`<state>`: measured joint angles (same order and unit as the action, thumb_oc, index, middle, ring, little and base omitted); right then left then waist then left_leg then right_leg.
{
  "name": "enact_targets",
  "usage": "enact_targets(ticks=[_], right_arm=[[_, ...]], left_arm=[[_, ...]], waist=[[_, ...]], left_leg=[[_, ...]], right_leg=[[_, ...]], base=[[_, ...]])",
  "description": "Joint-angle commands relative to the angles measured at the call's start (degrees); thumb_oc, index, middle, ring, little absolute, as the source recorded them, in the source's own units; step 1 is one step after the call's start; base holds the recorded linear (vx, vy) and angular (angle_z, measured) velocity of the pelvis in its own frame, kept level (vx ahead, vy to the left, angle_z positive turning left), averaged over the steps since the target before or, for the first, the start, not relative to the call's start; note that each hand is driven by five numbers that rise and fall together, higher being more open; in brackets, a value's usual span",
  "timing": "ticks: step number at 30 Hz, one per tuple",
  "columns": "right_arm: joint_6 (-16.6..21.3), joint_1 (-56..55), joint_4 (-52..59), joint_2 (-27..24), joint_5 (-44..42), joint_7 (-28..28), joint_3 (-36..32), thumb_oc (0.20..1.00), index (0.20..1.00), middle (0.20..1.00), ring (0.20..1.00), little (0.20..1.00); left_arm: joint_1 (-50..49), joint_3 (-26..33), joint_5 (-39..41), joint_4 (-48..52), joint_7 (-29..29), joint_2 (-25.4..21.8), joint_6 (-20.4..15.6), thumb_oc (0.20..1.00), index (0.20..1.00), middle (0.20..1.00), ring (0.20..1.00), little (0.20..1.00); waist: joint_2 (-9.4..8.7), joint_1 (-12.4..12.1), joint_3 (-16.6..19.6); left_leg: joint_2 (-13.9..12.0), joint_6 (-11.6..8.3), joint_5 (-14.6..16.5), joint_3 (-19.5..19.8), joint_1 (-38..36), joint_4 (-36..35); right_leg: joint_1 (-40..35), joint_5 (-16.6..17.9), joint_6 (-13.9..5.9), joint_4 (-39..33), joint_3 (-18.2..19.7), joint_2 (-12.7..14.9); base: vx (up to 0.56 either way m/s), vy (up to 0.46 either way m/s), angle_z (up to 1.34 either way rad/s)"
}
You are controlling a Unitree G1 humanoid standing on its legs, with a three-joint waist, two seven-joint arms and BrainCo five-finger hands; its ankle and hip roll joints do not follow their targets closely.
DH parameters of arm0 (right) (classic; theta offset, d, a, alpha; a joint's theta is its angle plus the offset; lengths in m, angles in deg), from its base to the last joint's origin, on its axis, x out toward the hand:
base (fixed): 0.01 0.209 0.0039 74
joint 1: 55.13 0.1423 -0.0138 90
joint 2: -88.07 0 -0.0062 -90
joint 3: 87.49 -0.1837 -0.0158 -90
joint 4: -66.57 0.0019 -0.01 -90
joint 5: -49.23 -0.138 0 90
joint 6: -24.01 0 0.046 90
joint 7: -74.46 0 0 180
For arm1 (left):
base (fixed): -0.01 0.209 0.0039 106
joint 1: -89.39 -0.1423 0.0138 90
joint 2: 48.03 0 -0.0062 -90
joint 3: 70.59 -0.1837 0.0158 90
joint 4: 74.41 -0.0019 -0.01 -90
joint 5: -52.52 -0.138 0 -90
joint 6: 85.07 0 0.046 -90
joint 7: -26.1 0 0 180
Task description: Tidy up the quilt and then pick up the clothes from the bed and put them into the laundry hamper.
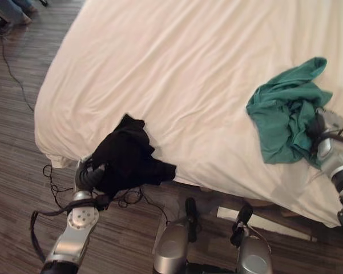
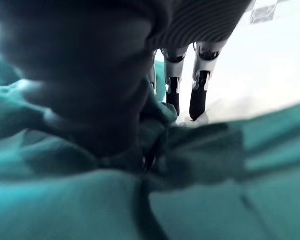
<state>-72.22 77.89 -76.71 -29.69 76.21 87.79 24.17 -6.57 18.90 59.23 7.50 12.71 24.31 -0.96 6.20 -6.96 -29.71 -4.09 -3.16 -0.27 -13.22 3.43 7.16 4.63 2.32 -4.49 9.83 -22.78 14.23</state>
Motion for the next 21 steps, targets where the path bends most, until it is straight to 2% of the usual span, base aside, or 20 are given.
enact_targets(ticks=[1, 2, 3, 4, 7, 10, 14, 17, 18, 21], right_arm=[[3.12, -19.41, 9.53, 9.31, -13.35, -4.86, -5.09, 0.200, 0.200, 0.200, 0.200, 0.200], [3.02, -19.70, 9.75, 9.27, -13.32, -4.90, -5.27, 0.200, 0.200, 0.200, 0.200, 0.200], [4.71, -28.72, 15.78, 12.34, -17.41, -6.21, -8.75, 0.200, 0.200, 0.200, 0.200, 0.200], [4.63, -28.96, 15.97, 12.31, -17.38, -6.24, -8.87, 0.200, 0.200, 0.200, 0.200, 0.200], [6.15, -40.22, 22.16, 16.70, -21.32, -10.33, -11.37, 0.200, 0.200, 0.200, 0.200, 0.200], [6.51, -47.01, 24.11, 19.57, -24.86, -12.92, -13.56, 0.200, 0.200, 0.200, 0.200, 0.200], [6.59, -52.32, 22.81, 23.12, -31.87, -14.24, -17.31, 0.200, 0.200, 0.200, 0.200, 0.200], [6.29, -54.38, 20.26, 23.87, -33.05, -14.43, -18.64, 0.200, 0.200, 0.200, 0.200, 0.200], [5.79, -54.34, 15.87, 24.24, -33.02, -14.62, -18.90, 0.200, 0.200, 0.200, 0.200, 0.200], [4.97, -54.22, 9.69, 24.55, -31.47, -14.62, -18.24, 0.200, 0.200, 0.200, 0.200, 0.200]], left_arm=[[0.60, -2.32, -0.62, -2.28, 5.50, 1.44, 0.27, 0.200, 0.200, 0.200, 0.200, 0.200], [0.63, -2.50, -0.62, -2.35, 5.49, 1.39, 0.23, 0.200, 0.200, 0.200, 0.200, 0.200], [0.27, -3.70, -2.95, -7.59, 7.98, 3.98, 1.77, 0.200, 0.200, 0.200, 0.200, 0.200], [0.27, -3.83, -2.96, -7.65, 7.96, 3.97, 1.72, 0.200, 0.200, 0.200, 0.200, 0.200], [-0.87, -4.86, -5.79, -15.51, 10.09, 7.84, 3.80, 0.200, 0.200, 0.200, 0.200, 0.200], [-2.89, -4.62, -6.69, -18.87, 11.79, 9.68, 4.75, 0.200, 0.200, 0.200, 0.200, 0.200], [-3.62, -5.24, -5.93, -20.58, 12.71, 11.25, 4.98, 0.200, 0.200, 0.200, 0.200, 0.200], [-3.99, -5.36, -6.47, -21.35, 12.83, 11.39, 5.13, 0.200, 0.200, 0.200, 0.200, 0.200], [-3.77, -5.21, -6.26, -21.86, 12.50, 11.77, 5.38, 0.200, 0.200, 0.200, 0.200, 0.200], [-3.34, -4.70, -5.76, -22.15, 12.37, 11.78, 5.41, 0.200, 0.200, 0.200, 0.200, 0.200]], waist=[[-3.58, 1.80, 4.35], [-3.55, 1.66, 4.39], [-5.29, 3.82, 7.01], [-5.24, 3.72, 7.04], [-7.09, 6.38, 10.81], [-8.15, 7.99, 13.82], [-9.10, 10.22, 15.91], [-9.46, 11.22, 17.01], [-9.57, 11.41, 17.33], [-9.38, 11.05, 17.63]], left_leg=[[-3.37, -0.67, 4.05, -2.45, -0.89, 0.24], [-3.35, -0.67, 3.97, -2.47, -1.05, 0.05], [-2.39, -0.39, 3.09, -3.00, -3.76, -4.60], [-2.37, -0.40, 2.97, -3.03, -3.95, -4.84], [-1.58, -0.14, 1.15, -3.90, -7.91, -11.42], [-2.02, -0.22, 1.68, -5.05, -9.59, -12.16], [-2.43, -0.65, 1.96, -6.13, -10.78, -12.16], [-2.59, -0.90, 1.89, -6.33, -10.97, -12.16], [-2.72, -1.03, 2.01, -6.24, -11.34, -12.16], [-2.90, -1.07, 1.95, -5.68, -11.51, -12.16]], right_leg=[[2.02, -4.19, -2.80, 4.37, 2.32, 2.53], [1.89, -4.13, -2.81, 4.24, 2.30, 2.51], [-0.21, -3.00, -3.34, -0.19, 2.64, 1.31], [-0.37, -2.91, -3.36, -0.37, 2.63, 1.26], [-2.56, -0.62, -4.34, -5.38, 3.81, -0.63], [-3.87, -0.29, -4.46, -6.91, 5.21, -1.78], [-5.07, -0.72, -4.26, -6.90, 5.89, -2.46], [-5.72, -0.89, -4.14, -7.39, 5.76, -2.74], [-6.08, -1.55, -4.10, -6.74, 5.29, -2.80], [-6.36, -2.89, -3.99, -5.34, 4.17, -2.70]], base=[[0.01, 0.082, 0.07], [0.15, 0.125, 0.02], [0.10, 0.070, -0.12], [0.12, 0.107, -0.19], [0.08, 0.088, -0.38], [0.08, 0.054, -0.43], [0.03, 0.024, -0.20], [0.02, 0.002, -0.10], [0.01, -0.015, -0.08], [0.00, -0.008, 0.01]])
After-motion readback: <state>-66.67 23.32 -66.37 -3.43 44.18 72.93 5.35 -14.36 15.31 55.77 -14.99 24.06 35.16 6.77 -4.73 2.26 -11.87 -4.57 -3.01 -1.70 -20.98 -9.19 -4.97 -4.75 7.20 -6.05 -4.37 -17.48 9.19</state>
